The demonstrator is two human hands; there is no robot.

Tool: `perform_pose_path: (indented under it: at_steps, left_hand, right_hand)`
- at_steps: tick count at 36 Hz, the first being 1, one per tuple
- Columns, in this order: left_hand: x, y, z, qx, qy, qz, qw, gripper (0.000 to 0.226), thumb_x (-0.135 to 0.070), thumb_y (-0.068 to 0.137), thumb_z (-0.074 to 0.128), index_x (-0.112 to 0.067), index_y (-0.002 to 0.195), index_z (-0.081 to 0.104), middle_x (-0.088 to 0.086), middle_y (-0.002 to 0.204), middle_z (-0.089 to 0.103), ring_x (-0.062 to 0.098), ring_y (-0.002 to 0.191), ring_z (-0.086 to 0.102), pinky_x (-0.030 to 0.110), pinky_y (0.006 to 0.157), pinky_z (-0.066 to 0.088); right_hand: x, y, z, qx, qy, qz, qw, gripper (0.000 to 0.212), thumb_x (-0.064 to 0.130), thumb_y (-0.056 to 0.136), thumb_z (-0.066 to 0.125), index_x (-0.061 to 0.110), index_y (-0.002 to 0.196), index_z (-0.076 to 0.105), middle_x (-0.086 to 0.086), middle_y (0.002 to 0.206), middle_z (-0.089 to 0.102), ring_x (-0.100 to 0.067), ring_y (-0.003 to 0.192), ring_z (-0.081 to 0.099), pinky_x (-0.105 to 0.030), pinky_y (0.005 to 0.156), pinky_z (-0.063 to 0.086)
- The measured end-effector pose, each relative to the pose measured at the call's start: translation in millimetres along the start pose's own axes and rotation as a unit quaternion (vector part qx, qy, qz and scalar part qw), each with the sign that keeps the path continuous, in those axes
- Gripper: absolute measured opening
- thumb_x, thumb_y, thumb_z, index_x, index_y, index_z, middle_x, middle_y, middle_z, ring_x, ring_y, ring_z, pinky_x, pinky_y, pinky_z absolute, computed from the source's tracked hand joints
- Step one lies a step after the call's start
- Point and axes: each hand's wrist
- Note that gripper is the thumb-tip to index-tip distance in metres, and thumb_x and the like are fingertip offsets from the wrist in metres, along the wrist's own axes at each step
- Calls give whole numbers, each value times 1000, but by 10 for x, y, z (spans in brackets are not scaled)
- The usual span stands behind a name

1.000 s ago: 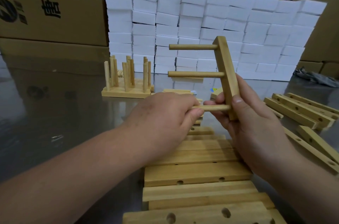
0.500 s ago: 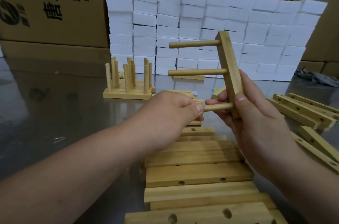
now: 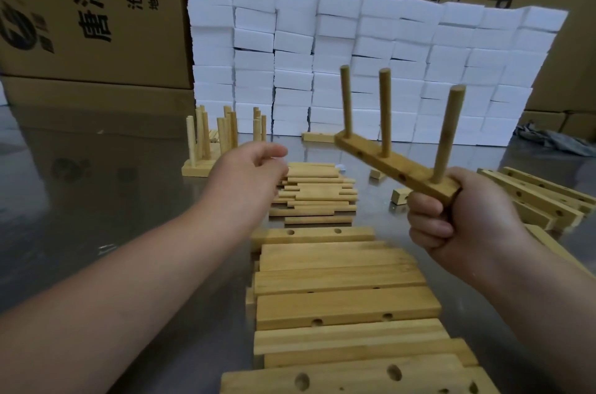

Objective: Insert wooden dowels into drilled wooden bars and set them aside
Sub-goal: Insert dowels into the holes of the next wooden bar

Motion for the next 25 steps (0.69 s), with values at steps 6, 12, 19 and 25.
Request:
perform_pose_path:
  at_steps: [6, 12, 19, 25]
  left_hand:
    - [46, 25, -22, 63, 44, 30, 997, 59, -27, 89, 58, -36, 141, 32, -23, 122, 48, -7, 94, 51, 11, 70, 38]
    - [75, -8, -19, 116, 21, 38, 992, 56, -27, 86, 61, -35, 137, 38, -30, 106, 50, -6, 96, 53, 16, 77, 44]
    - [106, 30, -66, 123, 13, 59, 991, 44, -26, 81, 66, -60, 99, 43, -31, 91, 53, -18, 82, 53, 4, 64, 44]
    - [153, 91, -92, 124, 72, 36, 989, 36, -23, 82, 67, -26, 117, 60, -13, 101, 65, -1, 86, 62, 9, 69, 47]
  right_hand:
    - [25, -10, -28, 80, -14, 84, 993, 43, 16, 90, 24, 17, 52, 44, 3, 37, 26, -9, 26, 19, -18, 31, 16]
    - [43, -18, -34, 137, 15, 138, 981, 29, 31, 82, 39, 16, 57, 40, 4, 32, 27, -8, 22, 24, -15, 34, 13]
    - [29, -3, -16, 142, 47, 146, 978, 44, 44, 83, 42, 16, 50, 52, 4, 31, 28, -6, 21, 26, -14, 31, 15]
    - [0, 77, -51, 94, 83, 100, 987, 63, 51, 95, 27, 14, 49, 49, 3, 38, 33, -7, 26, 28, -13, 31, 21]
Point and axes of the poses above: each hand's wrist, its own y-axis towards the middle knuckle, its own z-axis out of the palm, x = y × z
